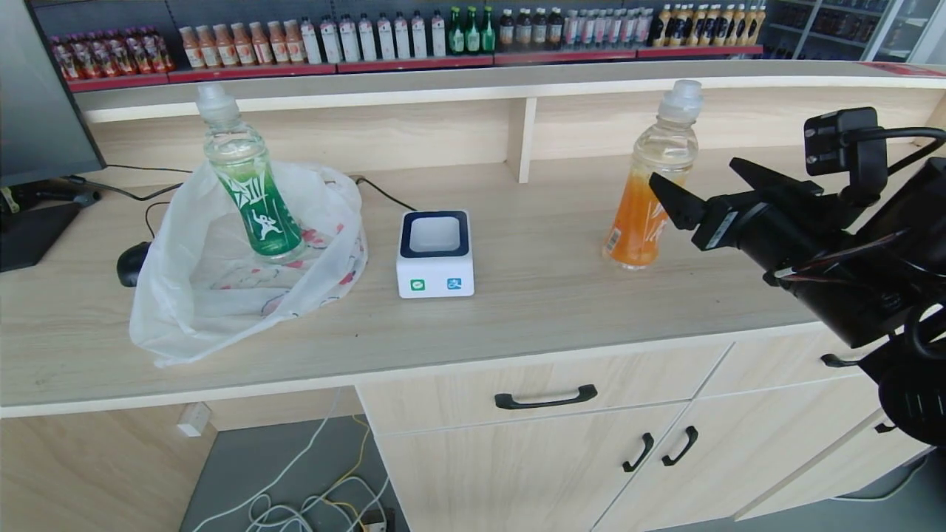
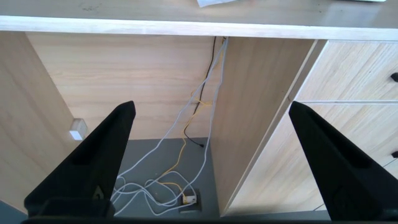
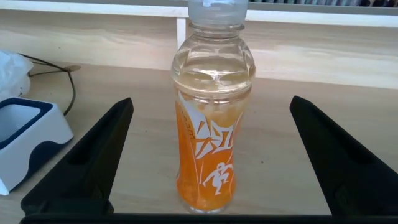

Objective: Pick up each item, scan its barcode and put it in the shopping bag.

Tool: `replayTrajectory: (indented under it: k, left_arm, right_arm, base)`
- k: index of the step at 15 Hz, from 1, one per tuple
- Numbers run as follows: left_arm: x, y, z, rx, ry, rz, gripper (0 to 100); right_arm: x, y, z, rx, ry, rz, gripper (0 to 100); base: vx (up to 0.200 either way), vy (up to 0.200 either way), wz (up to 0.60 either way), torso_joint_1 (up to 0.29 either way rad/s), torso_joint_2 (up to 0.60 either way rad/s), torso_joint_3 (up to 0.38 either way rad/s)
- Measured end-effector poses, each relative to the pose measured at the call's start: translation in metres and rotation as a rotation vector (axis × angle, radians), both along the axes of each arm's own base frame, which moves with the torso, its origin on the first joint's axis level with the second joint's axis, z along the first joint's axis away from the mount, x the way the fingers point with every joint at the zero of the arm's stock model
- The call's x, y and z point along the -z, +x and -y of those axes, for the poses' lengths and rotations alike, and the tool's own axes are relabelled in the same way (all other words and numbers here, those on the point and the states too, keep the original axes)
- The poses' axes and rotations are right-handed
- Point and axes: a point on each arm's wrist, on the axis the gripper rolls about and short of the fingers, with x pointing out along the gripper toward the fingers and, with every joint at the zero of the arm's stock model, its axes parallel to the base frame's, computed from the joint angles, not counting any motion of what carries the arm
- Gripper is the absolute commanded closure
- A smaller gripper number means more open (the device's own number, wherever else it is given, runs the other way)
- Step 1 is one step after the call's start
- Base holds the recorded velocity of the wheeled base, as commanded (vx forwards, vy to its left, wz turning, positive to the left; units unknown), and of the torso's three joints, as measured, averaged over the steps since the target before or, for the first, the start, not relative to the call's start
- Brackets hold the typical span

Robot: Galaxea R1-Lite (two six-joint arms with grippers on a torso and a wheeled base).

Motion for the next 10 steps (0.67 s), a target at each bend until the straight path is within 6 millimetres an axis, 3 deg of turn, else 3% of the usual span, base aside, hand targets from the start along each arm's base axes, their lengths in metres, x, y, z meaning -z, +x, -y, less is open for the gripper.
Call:
replayTrajectory:
  k: [7,10]
  left_arm:
    - [0.000,0.000,0.000,0.000,-0.001,0.000,0]
    - [0.000,0.000,0.000,0.000,-0.001,0.000,0]
  right_arm:
    - [0.016,-0.018,-0.003,-0.024,-0.019,-0.059,0]
    - [0.015,-0.020,-0.003,-0.026,-0.018,-0.057,0]
  base:
    - [0.000,0.000,0.00,0.000,0.00,0.000]
    - [0.000,-0.200,0.00,0.002,0.00,-0.002]
